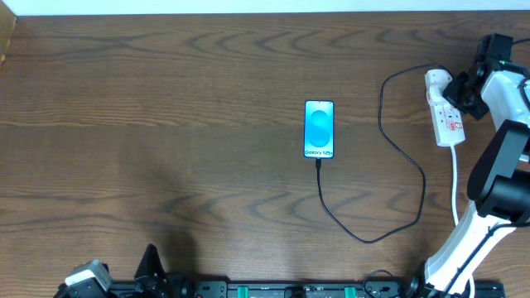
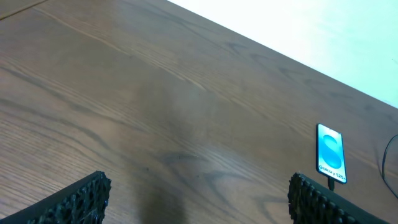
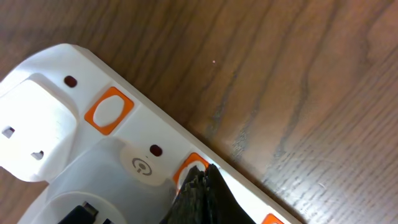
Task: Plug charger to phone and switch on socket
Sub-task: 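Press down on the orange switch with the right gripper tip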
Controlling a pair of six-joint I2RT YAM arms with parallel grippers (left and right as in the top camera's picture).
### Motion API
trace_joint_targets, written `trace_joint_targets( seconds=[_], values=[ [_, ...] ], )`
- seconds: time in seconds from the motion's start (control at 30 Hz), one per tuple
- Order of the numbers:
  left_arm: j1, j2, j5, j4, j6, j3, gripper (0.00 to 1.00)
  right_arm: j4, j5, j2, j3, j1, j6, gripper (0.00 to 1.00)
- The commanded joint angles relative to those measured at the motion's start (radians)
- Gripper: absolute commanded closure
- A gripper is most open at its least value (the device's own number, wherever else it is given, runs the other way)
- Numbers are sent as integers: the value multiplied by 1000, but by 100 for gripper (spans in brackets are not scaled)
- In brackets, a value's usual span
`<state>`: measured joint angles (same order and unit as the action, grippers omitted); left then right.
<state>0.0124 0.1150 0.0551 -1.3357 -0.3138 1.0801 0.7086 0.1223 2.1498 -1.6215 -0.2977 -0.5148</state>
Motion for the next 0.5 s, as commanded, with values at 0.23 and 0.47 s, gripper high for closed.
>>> trace_joint_targets(
  seconds=[0.23,0.47],
  values=[
    [5,-9,6,-1,3,-2,9,-23,-11,13,14,5,0,99],
    [5,-9,6,-1,3,-2,9,-60,-18,13,38,13,0,99]
  ],
)
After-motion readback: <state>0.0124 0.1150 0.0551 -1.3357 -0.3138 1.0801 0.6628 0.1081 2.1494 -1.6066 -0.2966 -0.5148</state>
